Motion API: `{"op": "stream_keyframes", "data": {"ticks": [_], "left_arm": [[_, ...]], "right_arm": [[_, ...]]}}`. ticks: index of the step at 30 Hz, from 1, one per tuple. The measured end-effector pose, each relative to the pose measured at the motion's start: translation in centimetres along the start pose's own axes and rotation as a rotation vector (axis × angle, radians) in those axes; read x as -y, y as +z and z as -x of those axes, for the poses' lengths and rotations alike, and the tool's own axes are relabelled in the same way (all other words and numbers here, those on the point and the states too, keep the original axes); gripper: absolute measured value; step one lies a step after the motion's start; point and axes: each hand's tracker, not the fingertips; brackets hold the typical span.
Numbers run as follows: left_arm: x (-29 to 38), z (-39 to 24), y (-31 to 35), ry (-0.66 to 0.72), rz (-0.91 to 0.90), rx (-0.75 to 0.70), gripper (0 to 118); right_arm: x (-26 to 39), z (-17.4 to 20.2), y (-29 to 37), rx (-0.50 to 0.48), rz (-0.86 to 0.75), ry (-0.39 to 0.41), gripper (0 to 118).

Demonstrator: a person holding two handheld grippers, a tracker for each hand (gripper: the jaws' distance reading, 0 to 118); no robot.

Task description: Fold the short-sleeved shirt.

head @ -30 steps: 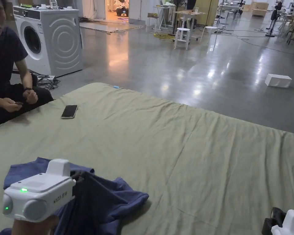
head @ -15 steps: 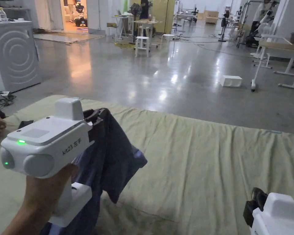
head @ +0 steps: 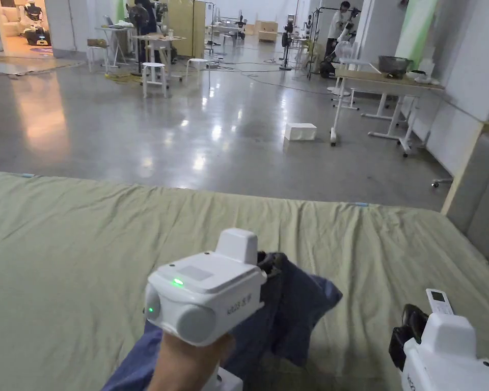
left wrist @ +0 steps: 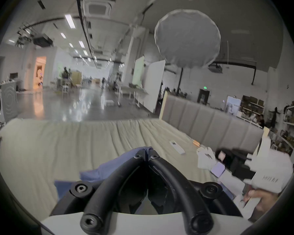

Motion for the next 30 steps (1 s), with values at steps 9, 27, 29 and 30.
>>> {"op": "stream_keyframes", "data": {"ticks": [9,27,29,30], "left_arm": [[11.7,-4.6,-3.7,-0.001,0.273,0.039,47],[6.4,5.0,9.7,-0.022,-0.056,-0.457,15],[6.2,5.5,11.1,-0.040,-0.073,-0.489,13],[6.3,5.8,11.7,-0.047,-0.082,-0.502,4]], "right_arm": [[1.9,-1.4,0.3,0.023,0.050,-0.024,0],[1.0,3.1,-0.7,-0.033,0.030,0.002,0],[0.9,3.7,-0.9,-0.036,0.021,0.003,0],[0.9,4.0,-0.9,-0.036,0.015,0.003,0]]}}
